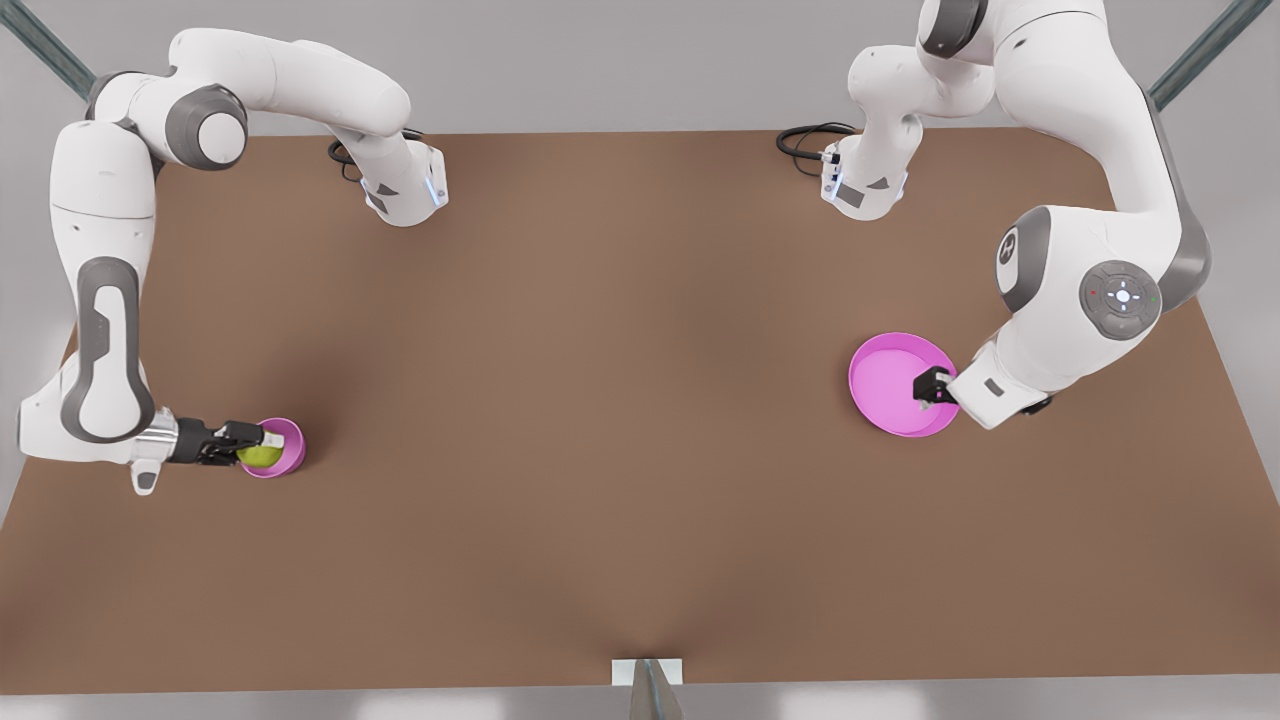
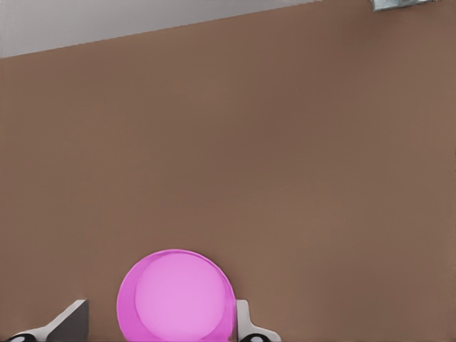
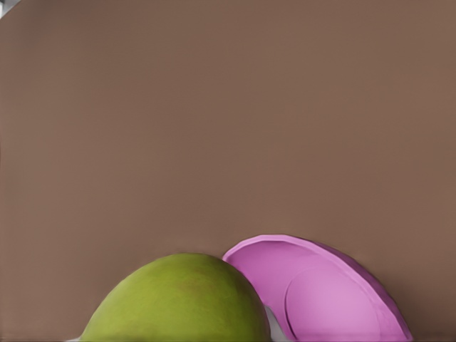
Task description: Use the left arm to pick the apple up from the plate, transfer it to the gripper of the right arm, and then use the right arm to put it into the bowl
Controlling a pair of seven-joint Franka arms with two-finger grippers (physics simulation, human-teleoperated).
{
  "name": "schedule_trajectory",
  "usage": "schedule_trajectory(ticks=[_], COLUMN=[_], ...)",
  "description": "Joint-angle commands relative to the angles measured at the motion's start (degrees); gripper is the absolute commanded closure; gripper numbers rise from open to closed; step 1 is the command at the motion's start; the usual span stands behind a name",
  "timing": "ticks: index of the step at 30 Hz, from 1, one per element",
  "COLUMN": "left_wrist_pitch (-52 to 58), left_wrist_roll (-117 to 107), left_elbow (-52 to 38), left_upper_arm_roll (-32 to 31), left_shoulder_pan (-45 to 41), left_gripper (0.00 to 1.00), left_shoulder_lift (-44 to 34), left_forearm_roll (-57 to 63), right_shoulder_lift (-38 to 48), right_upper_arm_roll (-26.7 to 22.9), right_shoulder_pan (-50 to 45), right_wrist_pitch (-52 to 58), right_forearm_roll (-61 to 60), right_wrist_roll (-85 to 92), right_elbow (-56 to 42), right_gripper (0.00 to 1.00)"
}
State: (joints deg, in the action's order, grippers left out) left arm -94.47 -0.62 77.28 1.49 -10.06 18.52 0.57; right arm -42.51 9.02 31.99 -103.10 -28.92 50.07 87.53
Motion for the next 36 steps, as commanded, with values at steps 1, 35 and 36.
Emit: schedule_trajectory(ticks=[1,35,36], left_wrist_pitch=[0.25,3.15,3.24], left_wrist_roll=[-22.93,2.55,2.55], left_elbow=[-0.03,4.72,3.66], left_upper_arm_roll=[0.00,0.44,0.44], left_shoulder_pan=[0.04,2.15,2.15], left_gripper=[0.00,0.00,0.00], left_shoulder_lift=[-0.06,-8.94,-7.89], left_forearm_roll=[-0.92,-0.92,-0.92], right_shoulder_lift=[0.06,27.92,27.92], right_upper_arm_roll=[0.03,-8.58,-8.06], right_shoulder_pan=[-0.08,-37.26,-37.26], right_wrist_pitch=[0.71,11.43,11.17], right_forearm_roll=[0.62,28.22,28.22], right_wrist_roll=[-0.32,-56.92,-57.01], right_elbow=[0.27,-11.07,-11.16], right_gripper=[0.36,0.00,0.00])
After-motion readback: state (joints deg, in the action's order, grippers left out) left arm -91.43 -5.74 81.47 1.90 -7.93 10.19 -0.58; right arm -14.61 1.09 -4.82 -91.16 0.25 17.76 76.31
